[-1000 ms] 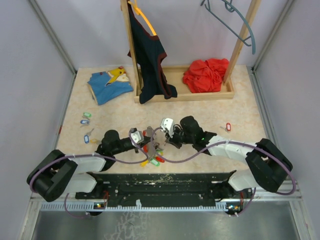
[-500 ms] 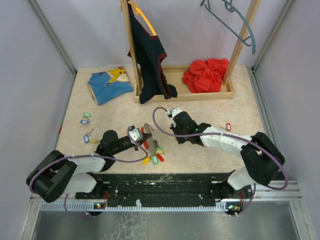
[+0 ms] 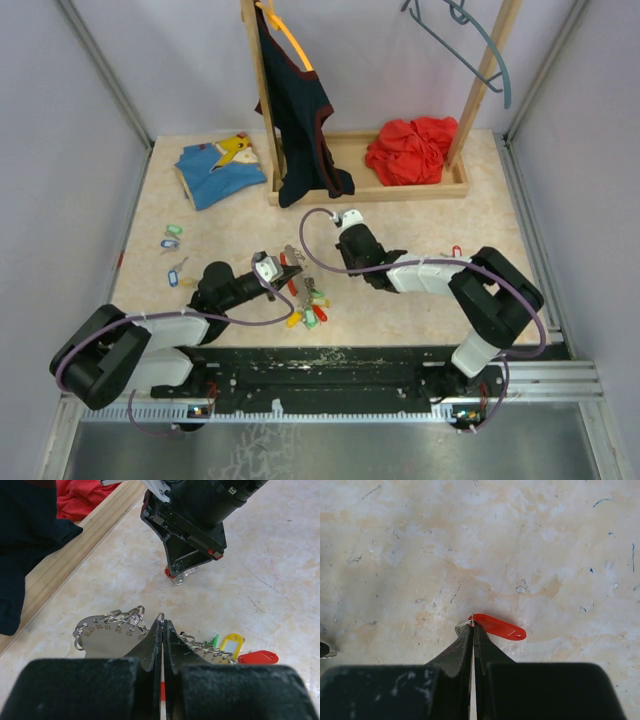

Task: Put the keys on the keyring

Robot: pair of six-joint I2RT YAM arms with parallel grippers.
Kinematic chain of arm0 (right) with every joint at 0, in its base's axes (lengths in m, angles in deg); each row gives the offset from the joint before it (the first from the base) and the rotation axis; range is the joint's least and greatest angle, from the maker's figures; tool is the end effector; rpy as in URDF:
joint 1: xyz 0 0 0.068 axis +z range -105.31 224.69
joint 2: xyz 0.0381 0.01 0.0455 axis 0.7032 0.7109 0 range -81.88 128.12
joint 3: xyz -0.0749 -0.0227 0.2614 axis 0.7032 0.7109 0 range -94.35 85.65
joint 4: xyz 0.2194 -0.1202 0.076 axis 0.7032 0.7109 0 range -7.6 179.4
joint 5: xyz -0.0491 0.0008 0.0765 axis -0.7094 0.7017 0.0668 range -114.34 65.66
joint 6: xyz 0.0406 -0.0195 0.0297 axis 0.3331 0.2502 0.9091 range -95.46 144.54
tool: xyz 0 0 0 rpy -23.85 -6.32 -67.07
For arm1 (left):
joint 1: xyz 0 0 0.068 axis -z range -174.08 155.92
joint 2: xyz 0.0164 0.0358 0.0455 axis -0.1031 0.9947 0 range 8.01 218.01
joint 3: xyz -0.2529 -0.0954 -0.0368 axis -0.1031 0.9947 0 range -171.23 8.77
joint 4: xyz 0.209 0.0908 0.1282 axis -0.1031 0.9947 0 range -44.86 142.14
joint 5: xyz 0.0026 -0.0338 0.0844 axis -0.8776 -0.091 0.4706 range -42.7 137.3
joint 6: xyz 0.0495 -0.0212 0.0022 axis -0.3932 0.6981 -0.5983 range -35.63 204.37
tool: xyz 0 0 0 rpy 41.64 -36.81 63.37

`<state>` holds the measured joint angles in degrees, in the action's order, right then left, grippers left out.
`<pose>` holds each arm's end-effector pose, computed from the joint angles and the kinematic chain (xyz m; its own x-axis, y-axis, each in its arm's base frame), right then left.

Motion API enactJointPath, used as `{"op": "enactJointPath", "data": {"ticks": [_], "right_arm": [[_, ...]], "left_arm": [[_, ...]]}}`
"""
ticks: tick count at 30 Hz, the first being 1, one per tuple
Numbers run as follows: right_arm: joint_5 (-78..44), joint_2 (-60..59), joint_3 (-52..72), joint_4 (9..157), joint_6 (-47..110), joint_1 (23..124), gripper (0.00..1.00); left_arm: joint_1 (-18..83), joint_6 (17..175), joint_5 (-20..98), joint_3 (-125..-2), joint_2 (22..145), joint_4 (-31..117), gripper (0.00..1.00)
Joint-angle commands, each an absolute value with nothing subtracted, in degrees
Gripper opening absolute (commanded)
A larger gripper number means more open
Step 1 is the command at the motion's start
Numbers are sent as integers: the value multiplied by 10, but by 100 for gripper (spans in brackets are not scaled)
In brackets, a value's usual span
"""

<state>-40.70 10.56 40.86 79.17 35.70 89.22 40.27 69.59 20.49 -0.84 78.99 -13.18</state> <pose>0.2337 0.2158 0.1610 -0.5919 -0.3219 -0.7389 -0.4230 0.9044 -0.0552 0.1640 -0.1316 0.1712 0.1810 0.1522 -0.9716 0.8577 0.4590 0.2316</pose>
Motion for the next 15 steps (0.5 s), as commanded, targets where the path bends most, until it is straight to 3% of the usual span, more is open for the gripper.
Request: {"op": "enactJointPath", "data": {"ticks": [1,4,10,15], "right_arm": [[-415,116,425,721,356,889,0],[-392,111,438,708,352,888,0],[-330,59,458,686,316,886,22],[-178,8,491,611,244,880,30]], "left_arm": [[400,702,205,-3,778,-167,0],[399,703,202,0,779,-173,0],[398,705,197,1,779,-178,0],[398,708,193,2,782,-181,0]]}}
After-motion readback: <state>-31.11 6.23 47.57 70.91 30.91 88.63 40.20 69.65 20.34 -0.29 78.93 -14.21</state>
